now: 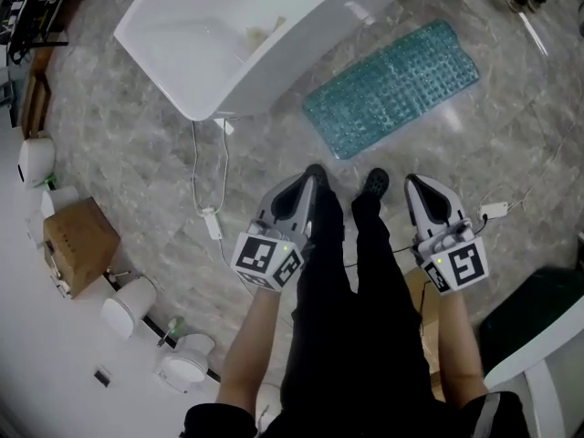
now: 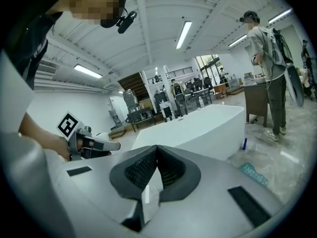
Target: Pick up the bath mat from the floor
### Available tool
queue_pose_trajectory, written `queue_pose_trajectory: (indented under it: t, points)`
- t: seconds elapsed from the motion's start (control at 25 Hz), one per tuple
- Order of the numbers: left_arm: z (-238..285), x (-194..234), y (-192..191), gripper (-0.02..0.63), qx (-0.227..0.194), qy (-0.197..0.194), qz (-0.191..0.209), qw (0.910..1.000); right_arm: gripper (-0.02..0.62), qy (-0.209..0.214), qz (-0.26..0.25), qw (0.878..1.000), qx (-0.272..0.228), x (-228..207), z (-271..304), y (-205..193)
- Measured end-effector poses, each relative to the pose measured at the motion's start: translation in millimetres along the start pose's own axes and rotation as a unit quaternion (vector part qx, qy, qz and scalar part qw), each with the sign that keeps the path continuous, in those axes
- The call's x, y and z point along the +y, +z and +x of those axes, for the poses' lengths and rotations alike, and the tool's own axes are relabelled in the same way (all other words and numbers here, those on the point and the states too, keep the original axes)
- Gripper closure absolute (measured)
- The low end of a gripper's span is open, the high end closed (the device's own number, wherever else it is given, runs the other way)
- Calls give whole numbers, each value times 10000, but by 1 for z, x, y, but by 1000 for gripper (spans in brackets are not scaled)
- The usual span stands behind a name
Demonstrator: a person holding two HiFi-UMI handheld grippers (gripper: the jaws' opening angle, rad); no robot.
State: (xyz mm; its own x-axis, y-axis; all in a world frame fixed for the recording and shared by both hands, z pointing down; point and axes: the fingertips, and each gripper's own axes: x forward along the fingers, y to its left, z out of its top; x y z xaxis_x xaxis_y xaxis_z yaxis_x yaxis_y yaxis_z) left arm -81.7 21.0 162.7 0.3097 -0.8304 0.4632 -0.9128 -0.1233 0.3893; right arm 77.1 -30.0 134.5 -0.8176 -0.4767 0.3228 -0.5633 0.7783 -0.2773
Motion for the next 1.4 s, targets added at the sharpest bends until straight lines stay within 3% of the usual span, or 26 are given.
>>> queue_pose_trajectory:
  t: [0.32,0.52,0.76,0.96,1.12,1.28,1.4]
  points:
    - [99,57,-82,594,487,-272,-228,9982,583,-200,75,9993,307,-32,78,-79]
    - [149,101,-154,594,849,-298,-227,9957,583,-330,272,9973,600,-53,124,-157]
    - [205,165,-277,594,1374,-117,-564,9888,583,-405,475,9949,789,-75,166,-258]
    - [238,220,-363,594,1654,259,-882,9819,583,-298,587,9932,958,-82,197,-325]
    - [267,255,-419,592,1746,482,-970,9787,583,-176,687,9922,1022,-89,219,-373]
    - [298,280,-482,592,1788,580,-1402,9721,581,-142,665,9912,1135,-102,236,-416]
    - [319,298,-538,569,2084,598,-1442,9655,583,-195,666,9904,1193,-111,242,-441]
